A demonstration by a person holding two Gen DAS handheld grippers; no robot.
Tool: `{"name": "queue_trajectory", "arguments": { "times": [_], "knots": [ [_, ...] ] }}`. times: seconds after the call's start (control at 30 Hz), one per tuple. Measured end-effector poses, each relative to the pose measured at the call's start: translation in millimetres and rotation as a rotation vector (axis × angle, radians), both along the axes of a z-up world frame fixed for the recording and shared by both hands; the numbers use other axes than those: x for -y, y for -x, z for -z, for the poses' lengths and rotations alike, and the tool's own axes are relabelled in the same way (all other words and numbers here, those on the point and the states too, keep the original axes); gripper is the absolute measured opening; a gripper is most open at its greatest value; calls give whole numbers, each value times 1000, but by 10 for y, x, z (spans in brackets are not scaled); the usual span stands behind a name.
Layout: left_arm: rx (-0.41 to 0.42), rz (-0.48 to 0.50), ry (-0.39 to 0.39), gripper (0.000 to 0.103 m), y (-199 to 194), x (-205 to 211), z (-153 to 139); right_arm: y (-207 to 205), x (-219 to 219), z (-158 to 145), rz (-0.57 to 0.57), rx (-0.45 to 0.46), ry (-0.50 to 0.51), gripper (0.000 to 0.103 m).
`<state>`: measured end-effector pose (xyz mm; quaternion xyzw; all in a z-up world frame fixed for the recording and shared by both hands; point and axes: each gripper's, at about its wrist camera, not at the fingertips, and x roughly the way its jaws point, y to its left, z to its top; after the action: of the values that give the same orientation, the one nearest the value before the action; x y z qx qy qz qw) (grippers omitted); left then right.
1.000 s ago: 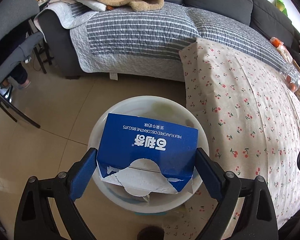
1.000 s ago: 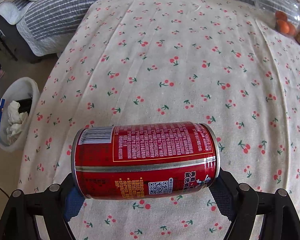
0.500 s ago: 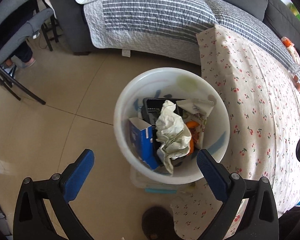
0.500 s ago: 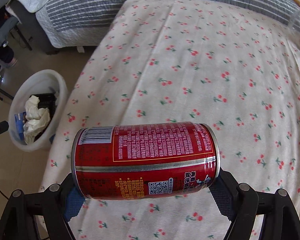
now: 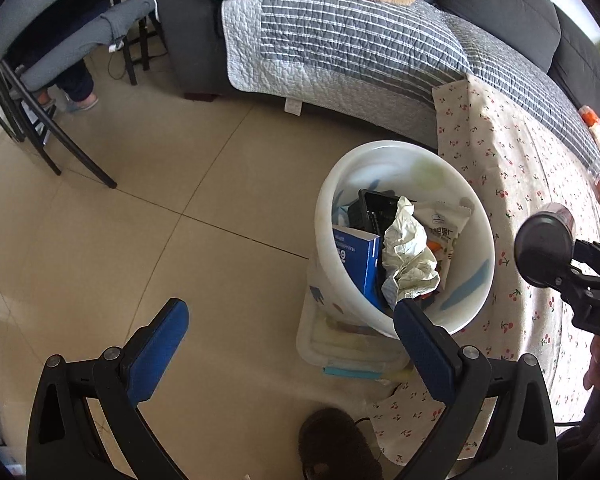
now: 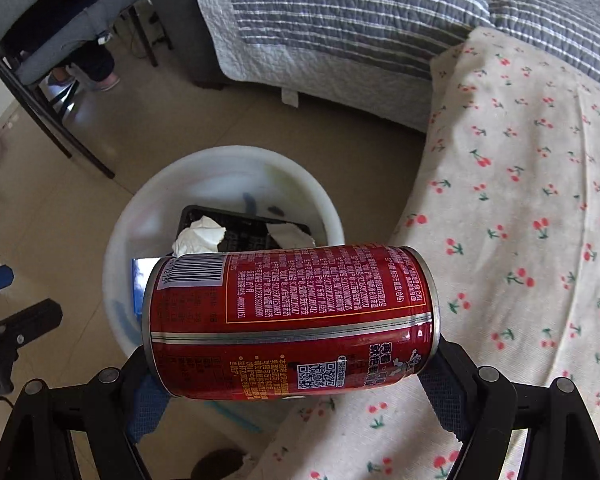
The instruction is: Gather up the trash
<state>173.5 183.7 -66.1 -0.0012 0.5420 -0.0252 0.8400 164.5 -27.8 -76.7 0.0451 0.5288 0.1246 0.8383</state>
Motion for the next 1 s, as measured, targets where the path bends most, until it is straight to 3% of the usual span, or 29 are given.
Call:
{"name": "queue_trajectory", "arguments": {
  "times": [0.13, 0.2, 0.23, 0.43, 0.67, 1.0],
  "knots": [
    [-12, -7, -2, 103, -7, -71, 37, -148, -90, 68, 6, 0, -15, 88],
    [-12, -13, 6, 103, -4, -94, 31, -161, -87, 38, 10, 21, -42, 94],
    [-10, -14, 9, 103, -4, -100, 27, -162, -68, 7, 20, 30, -54, 103],
    [10, -8, 5, 103, 15, -41, -26, 8, 173, -232, 62, 63, -61, 103],
    [49, 66, 0, 103, 220, 300, -148, 605, 798, -481, 182, 105, -2, 103],
    [95, 238, -8, 103, 829, 1233, -353, 1625, 1680, -777, 329, 140, 125, 103]
  ]
}}
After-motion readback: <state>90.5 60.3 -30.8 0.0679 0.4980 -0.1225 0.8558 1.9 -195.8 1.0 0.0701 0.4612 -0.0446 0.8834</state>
